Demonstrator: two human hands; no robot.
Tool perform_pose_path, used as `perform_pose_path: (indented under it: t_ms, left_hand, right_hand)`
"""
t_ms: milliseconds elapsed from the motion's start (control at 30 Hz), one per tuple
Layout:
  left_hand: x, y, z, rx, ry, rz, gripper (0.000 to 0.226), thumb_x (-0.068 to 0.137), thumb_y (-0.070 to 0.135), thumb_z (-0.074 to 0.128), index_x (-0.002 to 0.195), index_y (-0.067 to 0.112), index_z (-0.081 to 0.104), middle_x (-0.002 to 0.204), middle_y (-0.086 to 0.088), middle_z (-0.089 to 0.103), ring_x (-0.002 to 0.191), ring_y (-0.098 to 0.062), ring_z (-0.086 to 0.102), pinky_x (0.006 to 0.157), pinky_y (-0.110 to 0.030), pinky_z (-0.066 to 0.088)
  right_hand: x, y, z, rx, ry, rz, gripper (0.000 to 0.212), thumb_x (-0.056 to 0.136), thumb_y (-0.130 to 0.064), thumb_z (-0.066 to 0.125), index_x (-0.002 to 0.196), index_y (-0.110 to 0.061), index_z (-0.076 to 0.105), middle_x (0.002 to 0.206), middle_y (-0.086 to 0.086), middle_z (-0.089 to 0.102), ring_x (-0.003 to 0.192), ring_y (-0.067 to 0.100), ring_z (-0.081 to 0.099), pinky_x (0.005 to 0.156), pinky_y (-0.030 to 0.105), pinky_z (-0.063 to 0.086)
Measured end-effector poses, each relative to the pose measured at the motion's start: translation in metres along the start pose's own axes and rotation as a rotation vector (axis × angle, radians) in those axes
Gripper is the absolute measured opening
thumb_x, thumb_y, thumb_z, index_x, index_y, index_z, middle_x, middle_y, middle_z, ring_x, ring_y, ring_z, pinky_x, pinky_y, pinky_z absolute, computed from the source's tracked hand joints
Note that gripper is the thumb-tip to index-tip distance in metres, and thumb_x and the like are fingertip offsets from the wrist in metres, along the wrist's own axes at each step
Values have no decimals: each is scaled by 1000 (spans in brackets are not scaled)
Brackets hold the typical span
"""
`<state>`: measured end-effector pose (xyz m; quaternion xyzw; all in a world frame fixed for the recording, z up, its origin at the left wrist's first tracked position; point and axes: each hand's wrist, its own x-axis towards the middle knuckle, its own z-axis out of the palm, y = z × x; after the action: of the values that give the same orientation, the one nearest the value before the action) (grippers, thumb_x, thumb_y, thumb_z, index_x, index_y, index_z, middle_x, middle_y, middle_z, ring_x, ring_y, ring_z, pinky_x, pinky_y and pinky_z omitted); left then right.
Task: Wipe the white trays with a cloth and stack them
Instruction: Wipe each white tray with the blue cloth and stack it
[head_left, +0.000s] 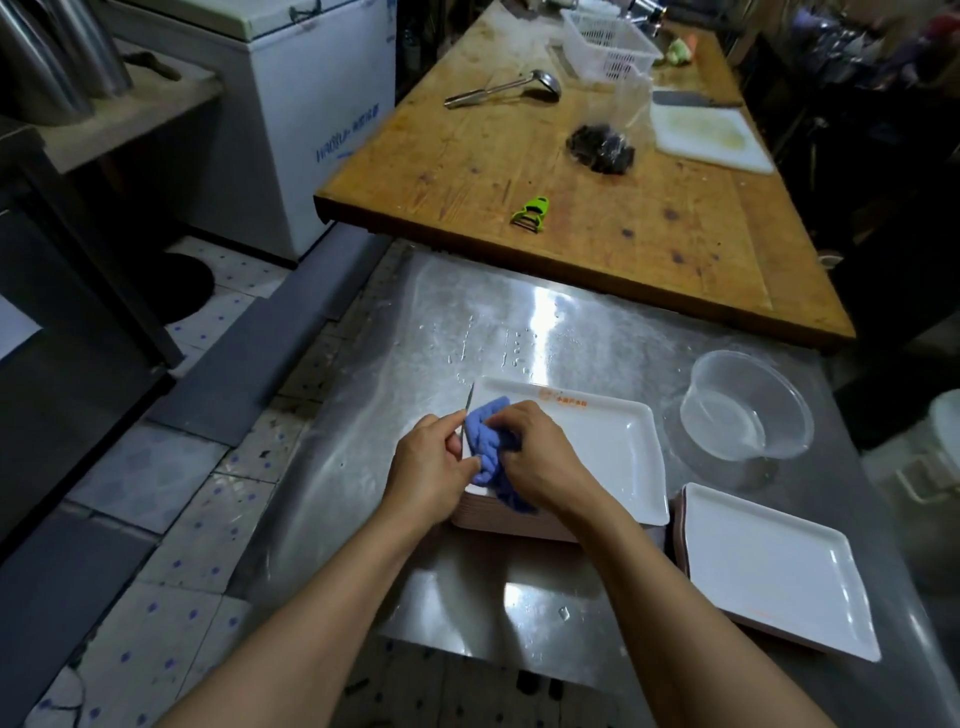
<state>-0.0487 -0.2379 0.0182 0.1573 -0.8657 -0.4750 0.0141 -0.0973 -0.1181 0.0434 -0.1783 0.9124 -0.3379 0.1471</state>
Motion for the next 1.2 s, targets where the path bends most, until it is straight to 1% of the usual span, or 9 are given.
perform_pose_path:
  t_ms: [100, 233, 367, 467, 567, 800, 967, 1133, 1200]
  left_hand:
    - [1, -2, -3, -45, -47, 1, 38, 77, -1, 65, 110, 17, 63, 85, -8, 49, 72, -20, 47, 77, -34, 45]
    - [3, -4, -7, -102, -132, -43, 45, 81, -4, 58, 122, 14, 62, 85, -6, 46, 75, -20, 48, 83, -41, 50]
    - [4, 0, -4, -103, -93, -91, 42, 80, -6, 49, 113, 12, 65, 83, -12, 52, 78, -27, 52, 83, -51, 51]
    - [5, 7, 5, 22, 22, -135, 31, 85, 11, 52, 113, 16, 65, 97, -15, 64, 89, -32, 59, 77, -36, 51]
    - [5, 13, 12, 200, 96, -112, 34, 81, 18, 64, 115, 17, 60, 102, -12, 64, 92, -30, 59, 69, -30, 42]
    - [6, 16, 15, 309, 140, -98, 29, 80, 12, 62, 108, 13, 56, 106, -11, 62, 95, -31, 57, 74, -35, 43]
    - [5, 19, 12, 304, 154, -69, 24, 79, 7, 63, 102, 9, 54, 107, -13, 59, 96, -32, 56, 80, -40, 47]
    - [6, 25, 0, 251, 140, -19, 28, 80, 5, 61, 104, 8, 47, 102, -9, 58, 91, -30, 56, 79, -42, 48]
    - [6, 29, -2, 201, 114, -8, 26, 81, 3, 56, 103, 9, 42, 95, -7, 58, 86, -28, 57, 73, -41, 48]
  right_hand:
    - [-12, 2, -1, -7, -82, 35, 26, 72, 8, 58, 94, -3, 67, 101, 12, 54, 84, 28, 58, 72, 31, 50]
    - [-23, 5, -2, -161, -143, 61, 39, 82, -2, 57, 117, -20, 62, 124, 5, 48, 109, 28, 50, 93, 42, 44]
    - [-34, 6, -2, -237, -148, 7, 28, 89, -27, 56, 117, -24, 59, 124, 5, 47, 113, 27, 45, 86, 37, 35]
    - [-42, 5, 0, -308, -121, -23, 33, 87, -36, 61, 118, -24, 56, 122, 3, 47, 111, 25, 43, 81, 34, 28]
    - [-51, 12, -4, -389, -65, -12, 30, 88, -27, 57, 118, -22, 54, 123, 3, 46, 111, 25, 42, 84, 36, 27]
    - [-69, 57, -46, -528, 43, 199, 31, 84, -13, 53, 115, -18, 54, 123, 4, 45, 115, 25, 42, 92, 38, 30]
    - [-57, 75, -51, -617, 83, 248, 54, 78, -18, 66, 127, -8, 45, 132, 11, 39, 118, 28, 42, 93, 33, 35]
    - [-25, 68, -51, -442, 213, 195, 59, 84, -16, 62, 135, -1, 35, 139, 16, 33, 122, 31, 37, 97, 34, 35]
    - [-18, 63, -48, -389, 208, 169, 65, 80, -17, 68, 135, -5, 35, 140, 12, 30, 121, 29, 35, 97, 34, 36]
